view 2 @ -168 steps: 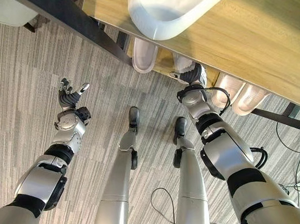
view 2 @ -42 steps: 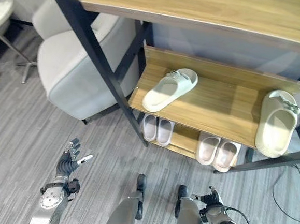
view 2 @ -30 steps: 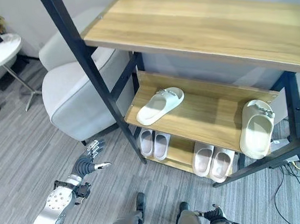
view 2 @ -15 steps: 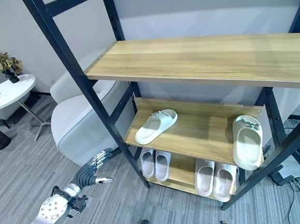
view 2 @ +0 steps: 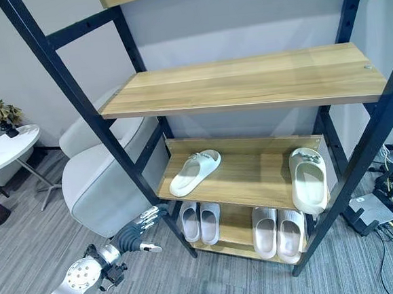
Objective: Arrange the slippers neatly on the shoe rack.
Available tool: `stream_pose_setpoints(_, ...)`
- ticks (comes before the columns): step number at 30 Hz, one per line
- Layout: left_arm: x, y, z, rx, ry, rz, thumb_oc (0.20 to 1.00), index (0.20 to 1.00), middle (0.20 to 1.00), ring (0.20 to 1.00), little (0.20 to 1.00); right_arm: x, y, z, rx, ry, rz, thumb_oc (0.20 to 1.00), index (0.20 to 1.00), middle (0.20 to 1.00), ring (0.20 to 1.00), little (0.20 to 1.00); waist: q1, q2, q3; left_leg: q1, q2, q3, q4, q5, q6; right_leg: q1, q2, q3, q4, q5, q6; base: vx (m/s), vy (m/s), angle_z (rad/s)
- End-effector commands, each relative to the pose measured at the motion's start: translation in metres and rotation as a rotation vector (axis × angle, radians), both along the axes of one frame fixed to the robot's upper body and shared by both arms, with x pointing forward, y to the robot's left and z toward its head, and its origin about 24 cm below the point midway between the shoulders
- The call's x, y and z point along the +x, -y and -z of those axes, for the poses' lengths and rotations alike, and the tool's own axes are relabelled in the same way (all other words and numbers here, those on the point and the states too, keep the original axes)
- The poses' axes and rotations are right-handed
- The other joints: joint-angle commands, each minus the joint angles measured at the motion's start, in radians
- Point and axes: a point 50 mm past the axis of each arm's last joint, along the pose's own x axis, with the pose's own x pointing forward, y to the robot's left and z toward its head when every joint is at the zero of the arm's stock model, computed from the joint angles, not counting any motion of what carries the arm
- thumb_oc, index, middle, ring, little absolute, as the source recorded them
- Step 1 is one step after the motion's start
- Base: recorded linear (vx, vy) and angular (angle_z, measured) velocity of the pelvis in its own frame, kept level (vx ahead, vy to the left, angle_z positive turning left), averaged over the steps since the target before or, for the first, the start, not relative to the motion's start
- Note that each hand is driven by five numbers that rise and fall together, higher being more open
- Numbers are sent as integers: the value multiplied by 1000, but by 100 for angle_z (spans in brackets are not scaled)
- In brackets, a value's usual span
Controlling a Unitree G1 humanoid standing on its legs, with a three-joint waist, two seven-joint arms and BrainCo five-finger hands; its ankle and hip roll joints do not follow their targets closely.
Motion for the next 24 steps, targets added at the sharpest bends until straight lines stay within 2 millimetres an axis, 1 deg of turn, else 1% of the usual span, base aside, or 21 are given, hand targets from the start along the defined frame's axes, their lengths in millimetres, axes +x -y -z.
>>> stream_pose_setpoints(1, 19, 21, -36, -56, 185, 87, 1000, 1000, 1000, 1000, 1000, 4, -10, 3, 24, -3, -42, 1000, 1000, 1000, 1000, 1000, -29, -27, 26, 27, -38, 89, 78, -138, -15, 109, 1, -5, -158, 14, 43, -9, -29, -6)
stream_pose_setpoints(2, 20, 21, -36, -56, 185, 87, 1000, 1000, 1000, 1000, 1000, 4, -10, 2, 24, -2, -41, 1000, 1000, 1000, 1000, 1000, -28, -27, 26, 28, -38, 89, 78, -138, -15, 109, 1, -5, -159, 14, 43, -8, -20, -12)
stream_pose_setpoints(4, 22, 29, -36, -48, 202, 102, 1000, 1000, 1000, 1000, 1000, 3, -10, 2, 23, 0, -34, 1000, 1000, 1000, 1000, 1000, -34, -26, 25, 30, -37, 93, 78, -140, -16, 112, 1, -1, -163, 16, 43, -6, -28, -14)
stream_pose_setpoints(5, 27, 36, -39, -25, 248, 111, 1000, 1000, 1000, 1000, 1000, 1, -10, 3, 23, 2, -23, 1000, 1000, 1000, 1000, 1000, -42, -28, 23, 33, -36, 96, 75, -140, -17, 111, 2, 2, -168, 18, 43, -4, -30, -7)
stream_pose_setpoints(6, 27, 37, -38, -25, 249, 111, 1000, 1000, 1000, 1000, 1000, 1, -9, 3, 22, 2, -21, 1000, 1000, 1000, 1000, 1000, -40, -26, 24, 33, -36, 97, 75, -140, -17, 111, 2, 3, -169, 19, 43, -4, -42, -1)
stream_pose_setpoints(7, 34, 43, -39, -1, 288, 99, 1000, 1000, 1000, 1000, 1000, 0, -10, 3, 20, 7, -14, 1000, 1000, 1000, 1000, 1000, -48, -27, 24, 36, -35, 100, 72, -140, -17, 111, 2, 6, -172, 20, 42, -10, -29, -4)
stream_pose_setpoints(12, 46, 53, -43, 2, 345, 58, 1000, 1000, 1000, 1000, 1000, -5, -9, 3, 7, 6, 12, 1000, 1000, 1000, 1000, 1000, -64, -23, 25, 39, -34, 107, 64, -137, -17, 111, 2, 14, -178, 25, 42, -1, -23, -8)
stream_pose_setpoints(14, 50, 55, -45, 7, 365, 48, 1000, 1000, 1000, 1000, 1000, -7, -9, 3, 5, 5, 18, 1000, 1000, 1000, 1000, 1000, -66, -23, 25, 39, -34, 108, 64, -137, -17, 111, 2, 15, -180, 25, 42, 5, -17, -8)
stream_pose_setpoints(15, 57, 57, -51, 28, 415, 25, 1000, 1000, 1000, 1000, 1000, -10, -9, 3, -1, 5, 30, 1000, 1000, 1000, 1000, 1000, -71, -24, 25, 39, -35, 109, 62, -136, -18, 109, 2, 17, -181, 27, 41, 2, -24, -3)
stream_pose_setpoints(17, 62, 59, -53, 43, 450, 3, 1000, 1000, 1000, 1000, 1000, -12, -9, 3, -9, 9, 40, 1000, 1000, 1000, 1000, 1000, -74, -23, 27, 39, -34, 111, 61, -136, -17, 108, 2, 19, -183, 29, 42, 0, 0, 0)
stream_pose_setpoints(22, 77, 63, -52, 93, 487, -61, 1000, 1000, 1000, 1000, 1000, -16, -7, 2, -27, 10, 52, 1000, 1000, 1000, 1000, 1000, -91, -18, 32, 38, -35, 118, 52, -134, -17, 98, 2, 28, -189, 37, 44, 6, -9, -3)
stream_pose_setpoints(24, 79, 63, -51, 100, 490, -70, 1000, 1000, 1000, 1000, 1000, -17, -7, 2, -29, 9, 54, 1000, 1000, 1000, 1000, 1000, -91, -17, 33, 38, -35, 119, 51, -133, -17, 96, 2, 30, -189, 38, 44, -3, -2, -3)
